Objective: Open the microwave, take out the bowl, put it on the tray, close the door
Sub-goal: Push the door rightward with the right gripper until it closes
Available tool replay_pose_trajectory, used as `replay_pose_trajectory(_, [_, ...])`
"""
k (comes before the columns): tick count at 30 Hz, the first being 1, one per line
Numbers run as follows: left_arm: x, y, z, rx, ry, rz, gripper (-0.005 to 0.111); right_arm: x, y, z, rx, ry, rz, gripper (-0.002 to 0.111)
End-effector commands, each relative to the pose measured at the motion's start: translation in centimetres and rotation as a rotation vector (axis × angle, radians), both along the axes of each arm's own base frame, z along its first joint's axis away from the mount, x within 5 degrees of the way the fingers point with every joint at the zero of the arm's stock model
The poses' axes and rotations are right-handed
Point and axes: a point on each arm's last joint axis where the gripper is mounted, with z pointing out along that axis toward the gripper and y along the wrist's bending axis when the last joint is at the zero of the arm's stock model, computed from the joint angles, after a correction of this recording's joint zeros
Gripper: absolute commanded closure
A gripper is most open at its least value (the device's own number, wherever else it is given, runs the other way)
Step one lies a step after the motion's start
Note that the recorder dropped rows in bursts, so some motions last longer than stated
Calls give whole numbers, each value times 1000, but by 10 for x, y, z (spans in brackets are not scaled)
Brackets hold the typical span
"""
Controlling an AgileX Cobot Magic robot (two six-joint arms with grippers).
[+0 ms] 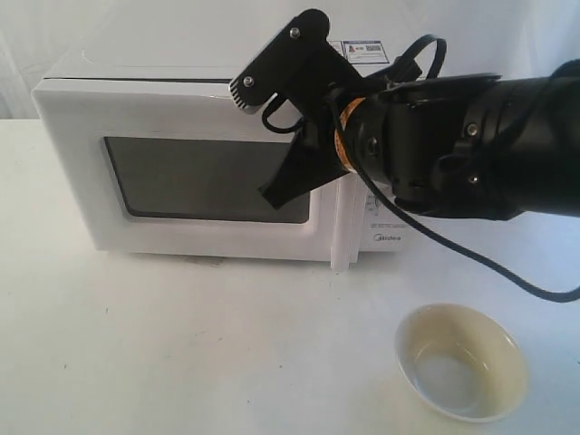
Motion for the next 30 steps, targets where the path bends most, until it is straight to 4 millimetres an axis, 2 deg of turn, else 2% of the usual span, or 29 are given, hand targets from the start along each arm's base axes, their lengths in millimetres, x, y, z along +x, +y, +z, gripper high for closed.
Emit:
replay_pose_trajectory(1, [-12,0,0,-10,-16,12,107,10,-7,0,-27,-15,-35,108])
replay_pose_trajectory(6, [-23,1,1,-26,-12,51,107,12,-7,1,-49,-29,-32,108])
replay_pose_trajectory(12, [-45,2,-1,-19,-19,73,107,21,-22,1,-54,-33,-78,108])
replay_pose_trajectory(18, [-58,2,-6,0,12,58,107,20,-20,1,-16,-18,-64,108])
replay_pose_trajectory(24, [-58,2,-6,3,17,54,107,-4,-12,14,122,21,-37,108])
replay_pose_trajectory(30, [-58,2,-6,3,17,54,107,-35,-8,29,185,-9,88,108])
